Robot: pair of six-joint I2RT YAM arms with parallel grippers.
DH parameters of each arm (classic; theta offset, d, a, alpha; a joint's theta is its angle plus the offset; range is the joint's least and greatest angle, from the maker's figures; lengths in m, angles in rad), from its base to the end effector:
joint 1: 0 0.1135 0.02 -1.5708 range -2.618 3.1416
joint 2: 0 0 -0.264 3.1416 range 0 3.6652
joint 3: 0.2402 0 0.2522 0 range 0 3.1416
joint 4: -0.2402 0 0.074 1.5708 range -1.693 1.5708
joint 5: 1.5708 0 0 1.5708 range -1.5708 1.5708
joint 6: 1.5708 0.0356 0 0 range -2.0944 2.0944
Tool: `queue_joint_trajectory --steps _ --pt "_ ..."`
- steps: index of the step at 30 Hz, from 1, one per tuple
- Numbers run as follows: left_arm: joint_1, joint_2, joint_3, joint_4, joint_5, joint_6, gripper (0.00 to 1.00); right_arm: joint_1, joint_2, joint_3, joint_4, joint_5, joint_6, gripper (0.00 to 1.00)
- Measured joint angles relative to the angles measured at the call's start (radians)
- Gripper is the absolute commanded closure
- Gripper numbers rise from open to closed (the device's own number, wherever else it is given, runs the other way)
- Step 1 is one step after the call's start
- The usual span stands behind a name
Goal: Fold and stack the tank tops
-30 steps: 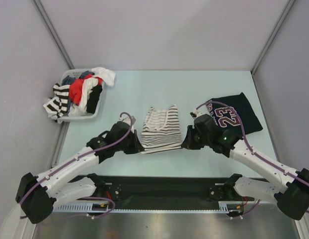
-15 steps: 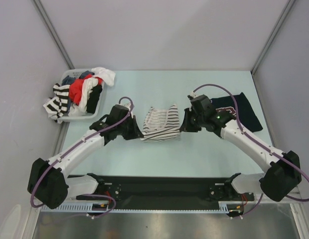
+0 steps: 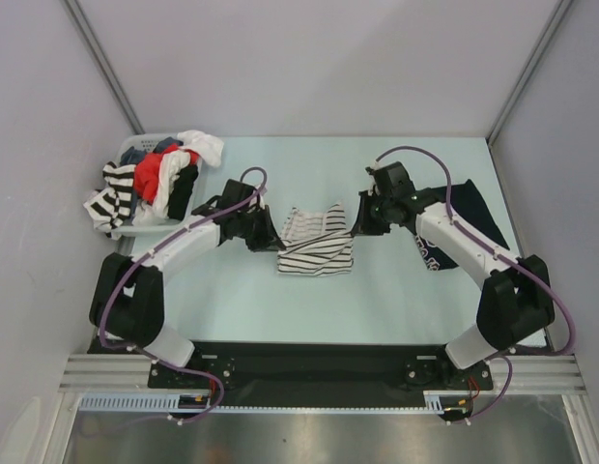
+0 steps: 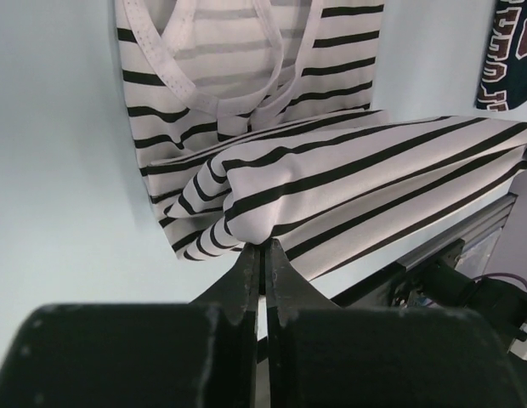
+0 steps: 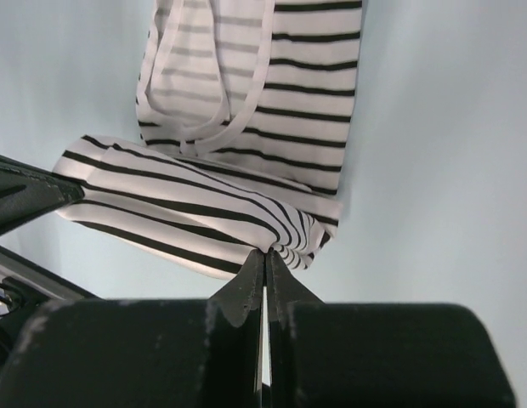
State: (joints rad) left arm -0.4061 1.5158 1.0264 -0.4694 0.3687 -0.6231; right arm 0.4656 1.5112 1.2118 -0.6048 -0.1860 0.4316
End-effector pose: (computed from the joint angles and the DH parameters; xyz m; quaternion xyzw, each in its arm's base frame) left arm 0.2811 -0.1348 0.2272 -0.0466 0.9379 -0.2979 0.1718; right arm 0.2860 0.1511 0.2765 -0.0464 0.9402 0.2203 0.2555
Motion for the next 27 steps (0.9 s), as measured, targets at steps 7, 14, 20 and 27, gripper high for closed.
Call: queue_joint_trajectory --steps 7,14,20,27 --pt "0.045 0.089 0.068 0.005 0.046 -0.002 0.96 -0.045 0.111 0.092 0.016 -0.042 -0.027 0.99" --pt "0.081 0.173 0.152 0.003 0.064 -0.002 0.97 -0.081 0.203 0.153 0.040 -0.076 -0.037 0.98" --pt "0.111 0.244 0.201 0.001 0.081 -0.002 0.97 -0.096 0.280 0.222 0.053 -0.102 -0.037 0.98" --pt "0.130 0.318 0.276 -0.008 0.081 0.000 0.97 -0.111 0.353 0.278 0.068 -0.116 -0.036 0.97"
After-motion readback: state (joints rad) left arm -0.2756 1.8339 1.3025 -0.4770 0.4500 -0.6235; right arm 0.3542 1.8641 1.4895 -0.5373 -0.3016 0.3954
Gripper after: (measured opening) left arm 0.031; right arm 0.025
